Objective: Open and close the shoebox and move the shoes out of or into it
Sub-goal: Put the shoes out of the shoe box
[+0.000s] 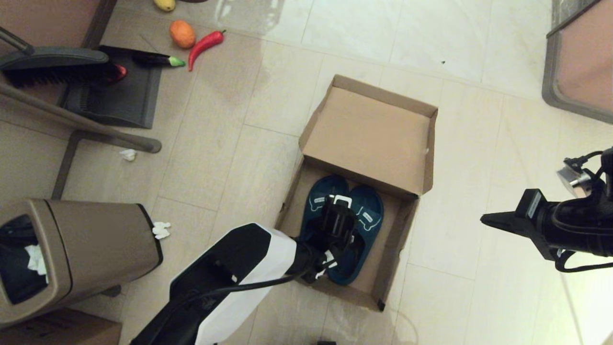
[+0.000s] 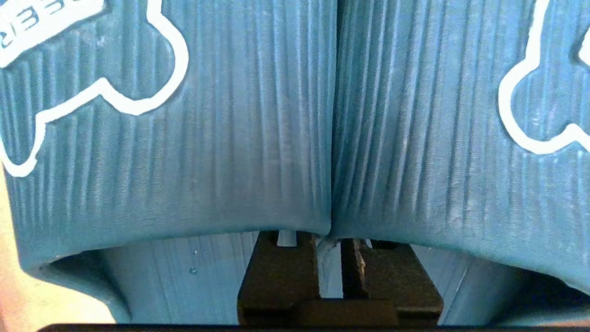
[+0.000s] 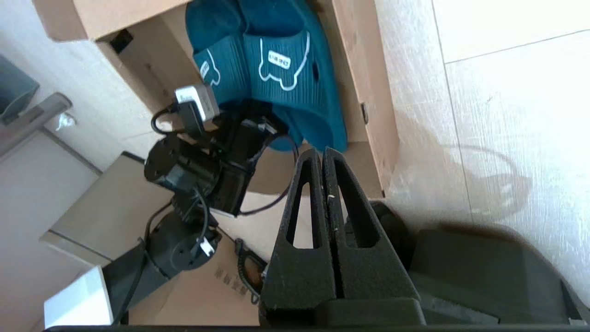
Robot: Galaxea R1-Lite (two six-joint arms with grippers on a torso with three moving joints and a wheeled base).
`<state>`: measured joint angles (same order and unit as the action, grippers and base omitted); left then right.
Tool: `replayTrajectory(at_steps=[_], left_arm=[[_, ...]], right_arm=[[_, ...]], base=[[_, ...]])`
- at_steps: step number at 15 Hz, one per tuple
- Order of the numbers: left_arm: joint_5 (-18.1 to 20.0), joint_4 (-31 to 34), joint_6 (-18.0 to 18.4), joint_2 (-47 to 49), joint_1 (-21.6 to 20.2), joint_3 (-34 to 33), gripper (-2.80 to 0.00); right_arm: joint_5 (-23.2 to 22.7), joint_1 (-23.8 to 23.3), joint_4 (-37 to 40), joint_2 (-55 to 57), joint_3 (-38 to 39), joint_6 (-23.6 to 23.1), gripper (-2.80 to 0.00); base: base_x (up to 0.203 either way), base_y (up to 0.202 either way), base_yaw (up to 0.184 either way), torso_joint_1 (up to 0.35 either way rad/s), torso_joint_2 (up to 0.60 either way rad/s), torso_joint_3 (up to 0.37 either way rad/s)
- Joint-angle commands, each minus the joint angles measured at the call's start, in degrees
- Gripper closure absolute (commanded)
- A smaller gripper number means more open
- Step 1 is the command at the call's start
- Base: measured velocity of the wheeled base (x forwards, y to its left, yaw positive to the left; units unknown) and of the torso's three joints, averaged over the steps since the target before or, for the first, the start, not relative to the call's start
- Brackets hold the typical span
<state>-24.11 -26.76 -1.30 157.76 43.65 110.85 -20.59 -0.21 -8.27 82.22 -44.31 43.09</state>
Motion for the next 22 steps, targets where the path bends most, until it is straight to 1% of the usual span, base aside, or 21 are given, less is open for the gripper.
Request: replayTrajectory(at_steps=[1, 4, 8, 10, 12, 16, 17, 19, 20, 22], left_arm=[[-0.23, 0.05, 0.06, -2.07, 0.03, -0.08, 0.0], [-0.26, 1.95, 0.03, -5.99, 0.21, -0.53, 0.0], [-0.84, 8.62, -0.81, -11.83, 2.21, -1.32, 0.0], [-1.73, 12.37, -2.06, -15.26, 3.8, -3.58, 0.0], [-2.03, 15.64, -3.34, -19.74, 5.3, -7.43, 0.0], [-3.64, 17.5, -3.87, -26.66, 7.33, -10.78, 0.0], [-4.11, 19.0, -3.88, -29.0, 7.45, -11.52, 0.0], [-4.89, 22.62, -3.89, -34.11, 7.35, -14.53, 0.0], [-5.13, 23.4, -3.93, -36.12, 6.7, -17.32, 0.0], [-5.28, 23.68, -3.94, -39.75, 2.19, -21.59, 0.0]], right_arm=[[-0.15, -0.14, 0.05, -1.32, 0.28, 0.24, 0.0], [-0.24, -0.32, 1.51, -1.97, 0.1, 0.24, 0.0], [-0.33, -0.32, 1.59, -3.34, -0.51, 0.24, 0.0], [-0.36, -0.32, 1.68, -4.32, -0.11, 0.24, 0.0], [-0.58, -0.32, 1.68, -5.05, 0.36, 0.4, 0.0], [-0.47, -0.41, 1.59, -5.28, 1.75, 0.42, 0.0], [-0.42, -0.41, 1.42, -5.23, 2.04, 0.42, 0.0], [-0.5, -0.41, 1.33, -5.13, 2.04, 0.42, 0.0], [-0.5, -0.37, 1.33, -5.05, 1.95, 0.33, 0.0], [-0.59, -0.32, 1.41, -5.05, 1.77, 0.24, 0.0]], base=[[0.0, 0.0, 0.0, 0.0, 0.0, 0.0], [0.0, 0.0, 0.0, 0.0, 0.0, 0.0], [0.0, 0.0, 0.0, 0.0, 0.0, 0.0], [0.0, 0.0, 0.0, 0.0, 0.0, 0.0], [0.0, 0.0, 0.0, 0.0, 0.0, 0.0], [0.0, 0.0, 0.0, 0.0, 0.0, 0.0], [0.0, 0.0, 0.0, 0.0, 0.0, 0.0], [0.0, 0.0, 0.0, 0.0, 0.0, 0.0], [0.0, 0.0, 0.0, 0.0, 0.0, 0.0], [0.0, 0.0, 0.0, 0.0, 0.0, 0.0]])
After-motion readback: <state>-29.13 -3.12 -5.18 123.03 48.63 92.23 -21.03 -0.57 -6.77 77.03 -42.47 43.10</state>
